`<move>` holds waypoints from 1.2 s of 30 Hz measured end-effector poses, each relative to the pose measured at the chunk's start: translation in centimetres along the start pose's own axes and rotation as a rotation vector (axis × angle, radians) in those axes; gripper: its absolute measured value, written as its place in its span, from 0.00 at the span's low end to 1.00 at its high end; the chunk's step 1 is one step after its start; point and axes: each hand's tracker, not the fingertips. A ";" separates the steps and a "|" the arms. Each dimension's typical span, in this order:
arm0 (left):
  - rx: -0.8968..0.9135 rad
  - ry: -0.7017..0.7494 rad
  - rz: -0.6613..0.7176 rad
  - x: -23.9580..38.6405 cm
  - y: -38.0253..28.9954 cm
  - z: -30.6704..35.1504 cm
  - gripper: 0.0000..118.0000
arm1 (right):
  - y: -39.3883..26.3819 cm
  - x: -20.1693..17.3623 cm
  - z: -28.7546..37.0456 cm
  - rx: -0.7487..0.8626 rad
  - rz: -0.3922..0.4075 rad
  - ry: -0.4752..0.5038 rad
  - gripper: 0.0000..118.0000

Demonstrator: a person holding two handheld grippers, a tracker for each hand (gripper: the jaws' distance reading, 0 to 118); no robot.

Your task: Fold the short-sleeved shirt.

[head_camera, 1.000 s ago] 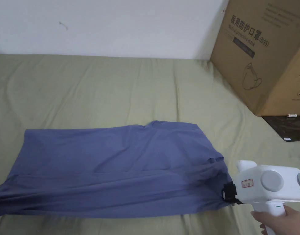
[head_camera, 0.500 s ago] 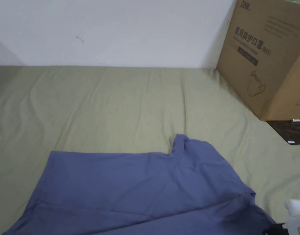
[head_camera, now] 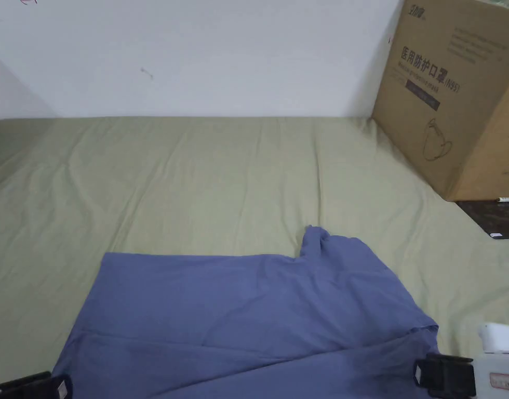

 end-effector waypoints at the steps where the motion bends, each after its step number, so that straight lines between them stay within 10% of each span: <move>1: 0.015 -0.002 -0.011 -0.2 0.5 -0.7 0.96 | 0.4 -0.7 0.6 0.024 0.003 0.011 1.00; 7: 0.132 0.031 -0.197 4.5 2.3 1.5 0.71 | 2.1 -4.5 3.4 0.151 0.058 0.118 0.80; 9: 0.142 0.023 -0.237 5.9 3.0 1.6 0.08 | 2.7 -5.8 3.9 0.194 0.093 0.114 0.06; 10: 0.146 0.020 -0.251 6.5 3.3 1.5 0.01 | 3.0 -6.3 3.8 0.201 0.107 0.094 0.00; 21: 0.031 -0.048 -0.209 6.7 16.9 -8.8 0.07 | 7.0 -7.3 0.8 0.175 0.094 0.172 0.00; 23: -0.008 -0.032 -0.199 6.0 19.5 -11.9 0.40 | 7.2 -7.2 -0.1 0.157 0.077 0.177 0.00; 25: -0.059 -0.008 -0.205 4.9 21.5 -15.8 0.95 | 7.5 -6.6 -1.2 0.126 0.052 0.179 0.00; 26: -0.086 0.011 -0.212 4.6 22.0 -17.3 1.00 | 7.5 -6.3 -1.6 0.119 0.044 0.179 0.00; 32: -0.169 0.084 -0.286 4.8 21.7 -23.8 0.98 | 7.6 -4.3 -4.5 0.069 0.015 0.138 0.00; 36: -0.297 0.063 -0.317 5.2 20.0 -26.0 0.71 | 8.4 -3.7 -5.3 0.052 -0.009 0.115 0.00</move>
